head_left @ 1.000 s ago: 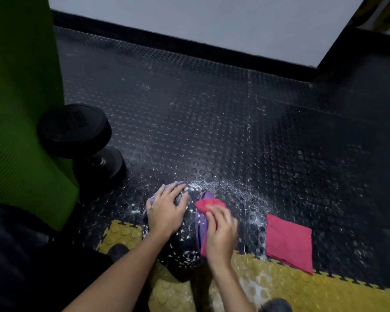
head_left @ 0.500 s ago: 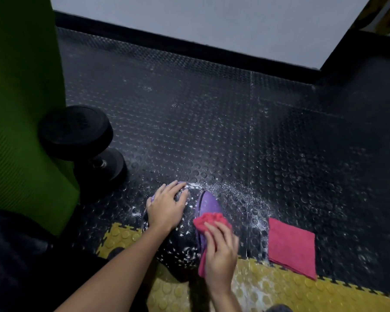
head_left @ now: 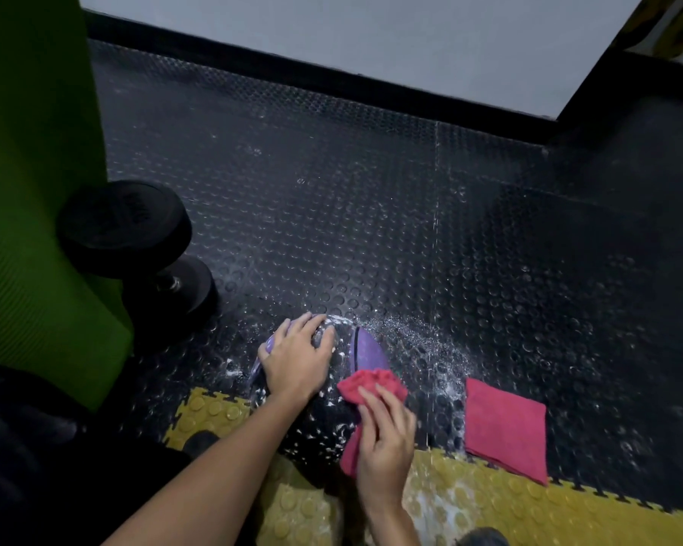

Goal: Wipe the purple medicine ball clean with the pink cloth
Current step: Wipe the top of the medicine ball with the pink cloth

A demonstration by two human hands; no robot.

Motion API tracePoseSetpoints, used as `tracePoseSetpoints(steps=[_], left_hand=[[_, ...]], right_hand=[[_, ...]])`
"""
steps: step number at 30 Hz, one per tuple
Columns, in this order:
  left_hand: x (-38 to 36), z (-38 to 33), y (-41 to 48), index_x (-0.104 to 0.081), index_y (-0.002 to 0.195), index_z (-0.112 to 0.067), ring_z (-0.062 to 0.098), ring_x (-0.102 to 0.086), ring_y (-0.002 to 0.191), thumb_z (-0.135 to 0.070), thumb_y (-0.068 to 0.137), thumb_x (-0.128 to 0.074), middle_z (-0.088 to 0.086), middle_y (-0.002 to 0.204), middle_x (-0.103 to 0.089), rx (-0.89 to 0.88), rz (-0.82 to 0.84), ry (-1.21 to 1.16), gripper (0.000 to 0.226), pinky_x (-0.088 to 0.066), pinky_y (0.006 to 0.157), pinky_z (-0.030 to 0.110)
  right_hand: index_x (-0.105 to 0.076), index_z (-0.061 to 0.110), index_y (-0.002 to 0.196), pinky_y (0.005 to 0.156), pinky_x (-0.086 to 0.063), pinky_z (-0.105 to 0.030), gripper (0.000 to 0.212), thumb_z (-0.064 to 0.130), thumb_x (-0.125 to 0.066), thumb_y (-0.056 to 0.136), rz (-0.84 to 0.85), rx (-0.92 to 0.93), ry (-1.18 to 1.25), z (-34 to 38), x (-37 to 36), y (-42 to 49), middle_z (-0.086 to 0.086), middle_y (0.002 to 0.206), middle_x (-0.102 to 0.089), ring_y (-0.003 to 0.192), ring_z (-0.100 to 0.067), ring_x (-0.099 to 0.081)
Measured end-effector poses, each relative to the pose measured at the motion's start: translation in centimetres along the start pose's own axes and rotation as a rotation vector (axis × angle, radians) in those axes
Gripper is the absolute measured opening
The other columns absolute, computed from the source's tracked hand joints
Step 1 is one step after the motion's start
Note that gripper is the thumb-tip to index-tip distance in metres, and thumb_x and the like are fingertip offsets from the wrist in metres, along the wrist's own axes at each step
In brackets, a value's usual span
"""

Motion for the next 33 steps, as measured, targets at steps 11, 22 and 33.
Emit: tracePoseSetpoints(steps=[11,22,33], left_hand=[[-0.4,-0.5,-0.5,-0.042,0.136,-0.041,0.009,-0.021,0.141,-0.051,0.096,-0.033,-0.019,0.148,-0.033,-0.007,-0.021,0.008,0.042,-0.013,0.112,0.049],[-0.1,-0.4,-0.2,-0.044,0.135,-0.041,0.009,-0.022,0.14,-0.052,0.096,-0.034,-0.018,0.147,-0.035,-0.029,0.0,0.005,0.042,-0.015,0.112,0.049],[0.6,1.6,0.1,-0.048,0.131,-0.042,0.007,-0.028,0.136,-0.049,0.095,-0.039,-0.02,0.144,-0.04,-0.049,-0.011,-0.067,0.038,-0.022,0.111,0.046]], right_hand=[[-0.055,0.035,0.122,0.098,-0.037,-0.036,0.033,0.039,-0.047,0.091,0.27,-0.191,-0.079,-0.8,-2.0,5.4,0.018,0.127,-0.052,0.118,-0.015,-0.043],[-0.059,0.032,0.118,0.09,-0.043,-0.036,0.028,0.031,-0.045,0.094,0.343,-0.291,-0.087,-0.5,-2.5,9.2,0.014,0.122,-0.057,0.105,-0.014,-0.047],[-0.062,0.037,0.11,0.087,-0.042,-0.03,0.024,0.028,-0.049,0.092,0.262,-0.348,0.05,-0.6,-2.8,7.1,0.017,0.118,-0.059,0.105,-0.01,-0.045]])
Point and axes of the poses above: each hand's wrist, its own y-axis towards the middle knuckle, its own x-axis out of the back of the hand, z = x × y, the point moved 4 cm from there along y, towards the middle knuckle
